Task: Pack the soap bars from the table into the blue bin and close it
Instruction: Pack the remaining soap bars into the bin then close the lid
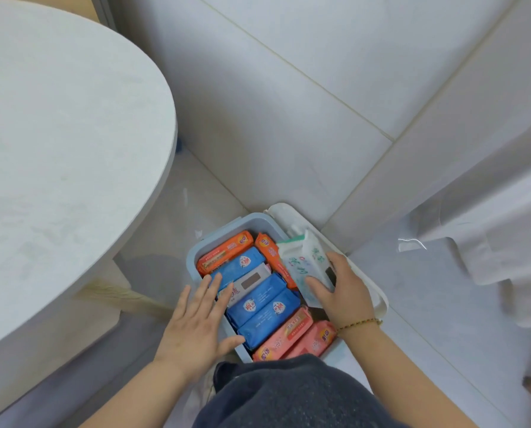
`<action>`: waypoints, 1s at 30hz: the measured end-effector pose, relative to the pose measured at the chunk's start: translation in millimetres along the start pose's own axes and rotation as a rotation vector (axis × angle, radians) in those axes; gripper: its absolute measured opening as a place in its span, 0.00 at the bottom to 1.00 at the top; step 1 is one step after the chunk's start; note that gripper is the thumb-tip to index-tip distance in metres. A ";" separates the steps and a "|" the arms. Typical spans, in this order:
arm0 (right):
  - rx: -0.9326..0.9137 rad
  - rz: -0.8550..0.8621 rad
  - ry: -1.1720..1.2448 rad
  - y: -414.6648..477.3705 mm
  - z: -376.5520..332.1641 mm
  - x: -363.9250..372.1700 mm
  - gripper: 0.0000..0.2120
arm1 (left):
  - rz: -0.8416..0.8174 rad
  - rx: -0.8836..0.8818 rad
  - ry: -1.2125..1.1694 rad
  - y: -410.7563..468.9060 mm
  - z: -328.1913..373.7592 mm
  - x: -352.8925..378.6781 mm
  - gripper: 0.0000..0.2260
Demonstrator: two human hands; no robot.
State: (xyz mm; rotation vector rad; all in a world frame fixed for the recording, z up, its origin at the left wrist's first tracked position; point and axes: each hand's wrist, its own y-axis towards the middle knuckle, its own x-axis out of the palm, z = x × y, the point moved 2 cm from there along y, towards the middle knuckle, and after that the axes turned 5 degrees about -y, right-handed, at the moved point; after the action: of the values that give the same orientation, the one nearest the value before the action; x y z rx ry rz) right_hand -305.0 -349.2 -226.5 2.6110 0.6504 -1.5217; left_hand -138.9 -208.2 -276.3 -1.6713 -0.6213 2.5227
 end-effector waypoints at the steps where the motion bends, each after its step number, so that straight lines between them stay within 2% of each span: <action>1: 0.033 0.030 -0.017 -3.8 6.5 1.0 0.24 | -0.056 -0.009 0.024 2.1 -1.5 5.6 0.49; 4: 0.076 0.007 -0.161 -10.7 18.8 13.5 0.29 | -0.106 -0.024 0.048 5.3 -5.4 14.7 0.50; 10: 0.067 -0.027 -0.444 -13.3 25.4 39.9 0.27 | -0.133 -0.033 0.017 5.6 -4.6 12.0 0.53; 14: 0.058 -0.019 -0.424 -14.3 22.4 34.4 0.27 | -0.158 -0.048 0.011 5.3 -2.5 8.0 0.58; 19: 0.020 -0.064 -0.499 -10.5 12.6 20.3 0.26 | -0.175 -0.042 0.050 5.8 0.3 6.1 0.58; 20: 0.018 -0.087 -0.516 -8.2 12.2 17.8 0.26 | -0.179 -0.040 0.053 6.3 0.5 6.2 0.55; 23: 0.032 -0.098 -0.499 -6.9 14.9 11.7 0.25 | -0.151 -0.063 0.050 9.6 2.1 -0.4 0.32; 24: 0.043 -0.079 -0.460 -8.7 17.3 11.3 0.25 | -0.127 -0.052 0.036 14.1 5.3 -4.7 0.28; 27: 0.059 0.008 -0.339 -16.3 23.1 11.2 0.25 | -0.079 0.147 0.020 39.3 29.2 -12.2 0.23; 30: 0.072 0.066 -0.290 -19.9 33.0 5.9 0.24 | -0.063 0.302 0.011 72.8 64.3 -12.0 0.23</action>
State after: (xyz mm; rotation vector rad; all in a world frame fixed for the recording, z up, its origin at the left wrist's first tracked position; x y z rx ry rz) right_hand -337.1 -337.4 -245.1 2.3619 0.4865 -1.8826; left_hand -178.7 -297.4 -270.3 -1.5327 -0.2693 2.4147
